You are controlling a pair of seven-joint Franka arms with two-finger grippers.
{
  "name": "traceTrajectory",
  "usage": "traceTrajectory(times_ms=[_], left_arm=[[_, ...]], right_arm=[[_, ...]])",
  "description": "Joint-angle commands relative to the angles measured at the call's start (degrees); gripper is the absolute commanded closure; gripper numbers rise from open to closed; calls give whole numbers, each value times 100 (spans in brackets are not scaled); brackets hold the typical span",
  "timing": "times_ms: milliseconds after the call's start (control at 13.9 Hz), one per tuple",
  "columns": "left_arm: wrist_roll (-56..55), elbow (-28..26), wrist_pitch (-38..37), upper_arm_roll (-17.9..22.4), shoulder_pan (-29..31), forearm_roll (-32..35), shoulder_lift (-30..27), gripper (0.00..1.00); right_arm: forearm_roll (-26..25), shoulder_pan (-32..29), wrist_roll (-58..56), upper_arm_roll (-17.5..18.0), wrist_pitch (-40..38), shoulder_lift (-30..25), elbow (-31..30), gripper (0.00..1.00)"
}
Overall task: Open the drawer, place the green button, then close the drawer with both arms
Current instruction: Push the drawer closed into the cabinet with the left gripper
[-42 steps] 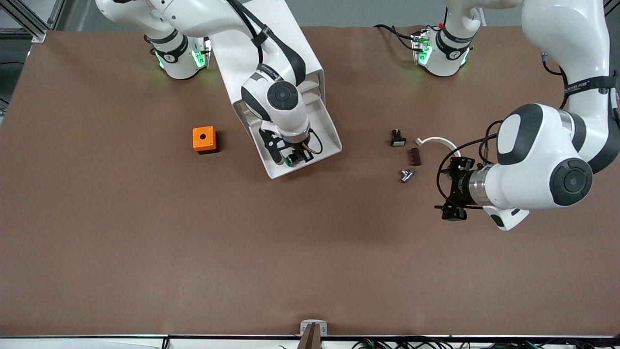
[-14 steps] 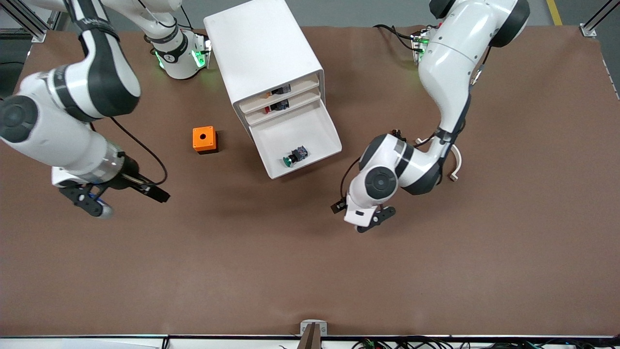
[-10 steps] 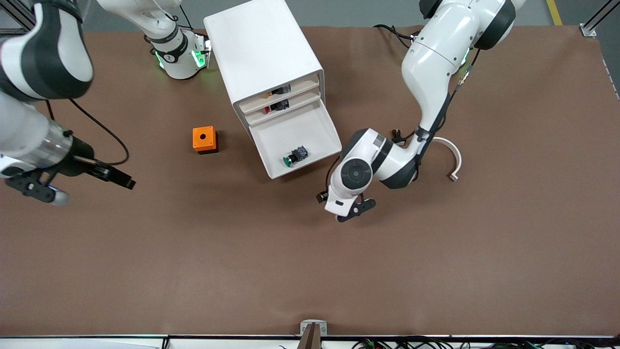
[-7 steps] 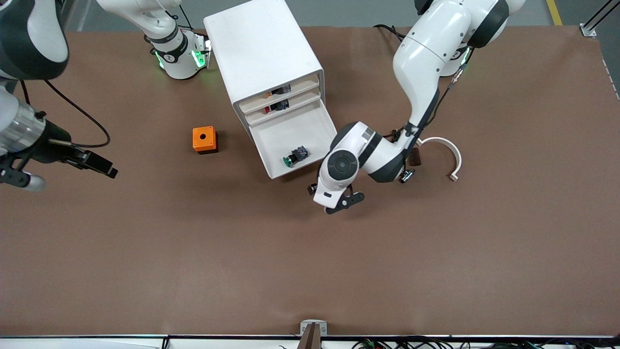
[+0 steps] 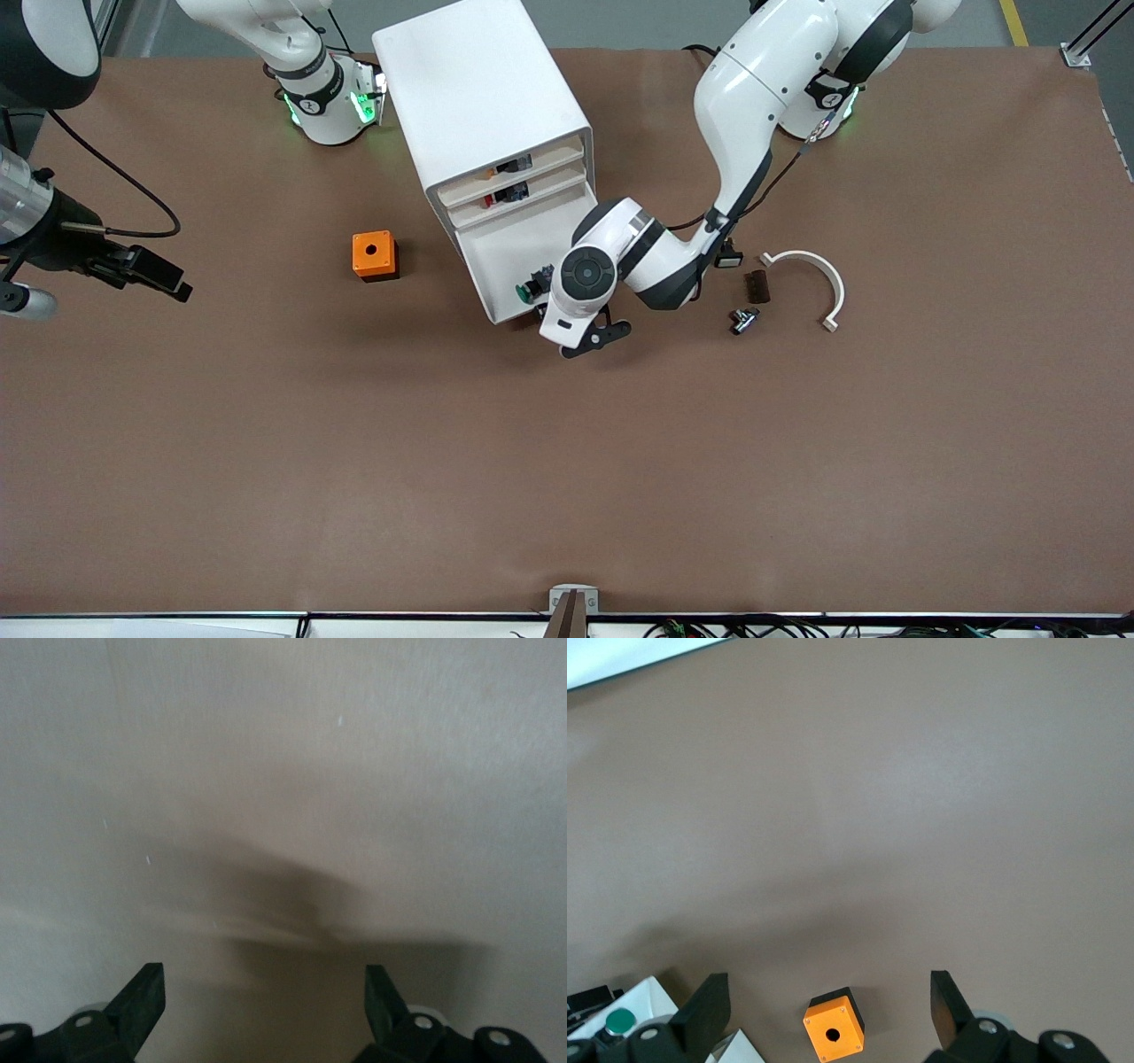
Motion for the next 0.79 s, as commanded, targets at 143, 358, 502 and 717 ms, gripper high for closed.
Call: traceTrajectory(times_ms=[143,358,502,717], left_arm=[[-723,-250,-31,-363,-8,-401,-97,0],[-1163,-321,-31,-583,-104,-420,-79,0],[-1216,-356,-101,-584,-262,-429,-79,0],[-1296,-356,-347,-584,-482,-429,-79,0]], right_arm=[[-96,-383,-74,430,-455,-99,108,0],[-96,-524,-100,466,-402,-55,187,0],[-105,-516,-100,466,-402,-46,187,0],[-192,-480,-92,466,-358,-46,187,0]])
